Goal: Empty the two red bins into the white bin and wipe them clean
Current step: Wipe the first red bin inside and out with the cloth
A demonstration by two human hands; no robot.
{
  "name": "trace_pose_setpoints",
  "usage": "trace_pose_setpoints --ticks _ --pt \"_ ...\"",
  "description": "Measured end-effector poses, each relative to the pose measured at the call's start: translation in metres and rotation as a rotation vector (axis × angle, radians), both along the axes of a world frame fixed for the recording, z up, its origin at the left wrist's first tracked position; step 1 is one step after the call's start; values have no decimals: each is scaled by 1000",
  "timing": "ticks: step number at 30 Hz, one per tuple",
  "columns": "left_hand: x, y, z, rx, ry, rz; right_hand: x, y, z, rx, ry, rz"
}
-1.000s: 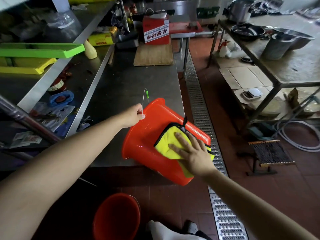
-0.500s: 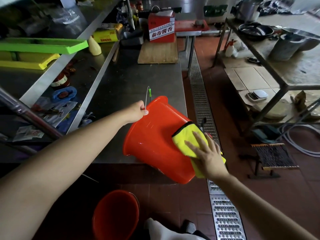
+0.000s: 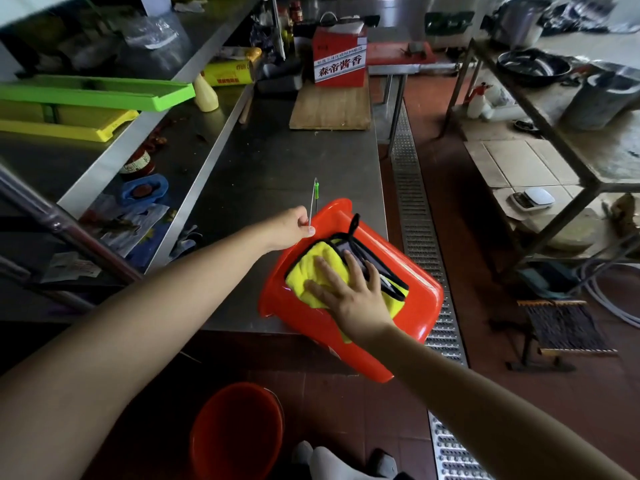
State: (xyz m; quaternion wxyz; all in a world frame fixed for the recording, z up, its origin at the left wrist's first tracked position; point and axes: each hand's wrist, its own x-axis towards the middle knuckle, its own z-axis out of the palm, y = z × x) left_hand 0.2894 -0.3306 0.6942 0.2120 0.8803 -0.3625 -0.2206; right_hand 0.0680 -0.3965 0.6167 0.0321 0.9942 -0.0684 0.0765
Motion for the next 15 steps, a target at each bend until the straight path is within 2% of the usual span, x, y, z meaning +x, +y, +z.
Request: trace_pose_setpoints --ticks 6,10,15 --pt "-2 3 -5 -1 -77 -31 19 -1 -1 22 -3 53" --pt "-1 9 -9 6 -85 -29 -35 -26 -14 -25 -43 121" --pt "-4 9 -9 16 -72 -23 -102 -58 -32 10 -98 45"
